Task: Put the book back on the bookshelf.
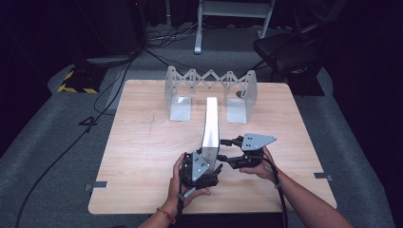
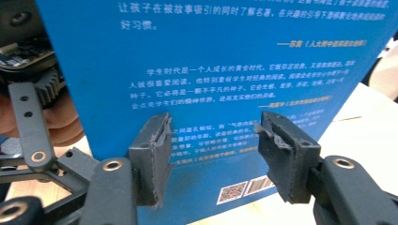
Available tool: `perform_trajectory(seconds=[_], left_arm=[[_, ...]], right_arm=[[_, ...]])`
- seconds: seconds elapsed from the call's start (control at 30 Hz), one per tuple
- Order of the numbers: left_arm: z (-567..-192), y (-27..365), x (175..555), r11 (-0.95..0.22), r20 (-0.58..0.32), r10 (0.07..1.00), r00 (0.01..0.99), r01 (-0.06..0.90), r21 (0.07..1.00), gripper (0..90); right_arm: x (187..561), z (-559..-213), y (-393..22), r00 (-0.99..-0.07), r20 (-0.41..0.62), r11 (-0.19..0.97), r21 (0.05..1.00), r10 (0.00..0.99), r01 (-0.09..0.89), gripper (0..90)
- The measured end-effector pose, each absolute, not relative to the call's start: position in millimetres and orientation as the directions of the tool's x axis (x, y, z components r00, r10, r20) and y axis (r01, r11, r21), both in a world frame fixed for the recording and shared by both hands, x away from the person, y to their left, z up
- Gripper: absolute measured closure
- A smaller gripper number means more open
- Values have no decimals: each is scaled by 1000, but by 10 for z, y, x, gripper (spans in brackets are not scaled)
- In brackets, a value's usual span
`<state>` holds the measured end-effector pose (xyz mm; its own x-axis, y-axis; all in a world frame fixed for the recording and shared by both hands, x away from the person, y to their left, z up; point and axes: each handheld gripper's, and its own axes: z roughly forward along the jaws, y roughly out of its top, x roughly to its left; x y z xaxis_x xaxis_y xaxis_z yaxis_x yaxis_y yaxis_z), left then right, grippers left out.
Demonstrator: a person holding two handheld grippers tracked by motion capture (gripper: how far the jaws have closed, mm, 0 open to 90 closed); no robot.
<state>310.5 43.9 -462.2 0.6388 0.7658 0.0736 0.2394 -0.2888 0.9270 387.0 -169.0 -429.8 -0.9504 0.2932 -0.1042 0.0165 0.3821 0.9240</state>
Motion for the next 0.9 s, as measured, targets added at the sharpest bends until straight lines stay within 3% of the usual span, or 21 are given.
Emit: perform_trajectory(seconds=[0.37,0.43,0.53,0.77,0.9], left_arm=[[-4631,497,3093,-274,39,769,638,274,922,295],[-4629,557,3096,-256,5,762,648,294,921,393],[-4618,638,3094,-255,-6,761,649,307,917,438],[-4599,880,3155,-248,-32,757,653,332,910,568],[-4599,973,3227,-244,-52,732,679,332,911,584]], right_arm=[[3884,-4325,-1681,-939,-123,400,916,321,16,415],[3898,-4347,-1721,-936,-126,422,906,328,26,402],[3914,-4371,-1804,-929,-145,446,895,342,25,394],[4138,-4492,-2339,-901,-107,510,849,419,137,368],[4258,-4657,-2681,-878,-56,549,798,476,248,344]])
